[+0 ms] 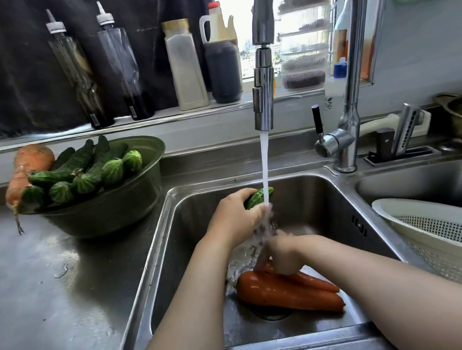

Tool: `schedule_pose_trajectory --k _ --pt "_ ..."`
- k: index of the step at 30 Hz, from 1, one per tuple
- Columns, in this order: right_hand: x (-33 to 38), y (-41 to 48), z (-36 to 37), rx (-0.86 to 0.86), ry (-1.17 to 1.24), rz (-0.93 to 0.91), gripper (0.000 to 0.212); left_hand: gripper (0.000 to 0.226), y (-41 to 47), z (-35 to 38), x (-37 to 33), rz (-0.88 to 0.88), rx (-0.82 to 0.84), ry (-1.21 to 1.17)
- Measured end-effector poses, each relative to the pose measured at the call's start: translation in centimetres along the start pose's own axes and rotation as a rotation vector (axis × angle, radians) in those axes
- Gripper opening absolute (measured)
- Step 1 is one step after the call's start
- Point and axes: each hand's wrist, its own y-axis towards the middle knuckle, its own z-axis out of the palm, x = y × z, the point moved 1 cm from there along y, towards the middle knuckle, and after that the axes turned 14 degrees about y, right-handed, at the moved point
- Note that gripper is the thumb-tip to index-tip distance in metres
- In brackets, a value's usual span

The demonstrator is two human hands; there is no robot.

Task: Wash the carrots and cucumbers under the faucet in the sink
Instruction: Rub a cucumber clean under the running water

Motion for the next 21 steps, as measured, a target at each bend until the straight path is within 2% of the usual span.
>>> schedule_pose_trajectory --k 3,7,13,17,21 --pt "0.1 0.1 0.3 0.017 0.021 -0.06 0.042 0.03 0.0 0.0 0.0 0.006 -0.02 0.016" --pt "-0.8 0.4 1.0 0.188 -0.087 0.016 0.062 0.031 0.0 0.2 -0.1 0.004 0.005 -0.006" --pt "-1.1 0.7 1.2 0.051 -0.123 0.095 0.066 0.031 -0.1 0.2 0.0 0.021 0.005 -0.018" --pt "-2.2 1.1 0.8 -0.041 -0.009 0.153 0.073 0.028 0.0 0.2 0.0 0.008 0.005 -0.027" --pt "-3.2 1.2 0.5 -0.037 0.104 0.153 0.054 0.027 0.0 0.2 -0.1 0.008 0.019 0.013"
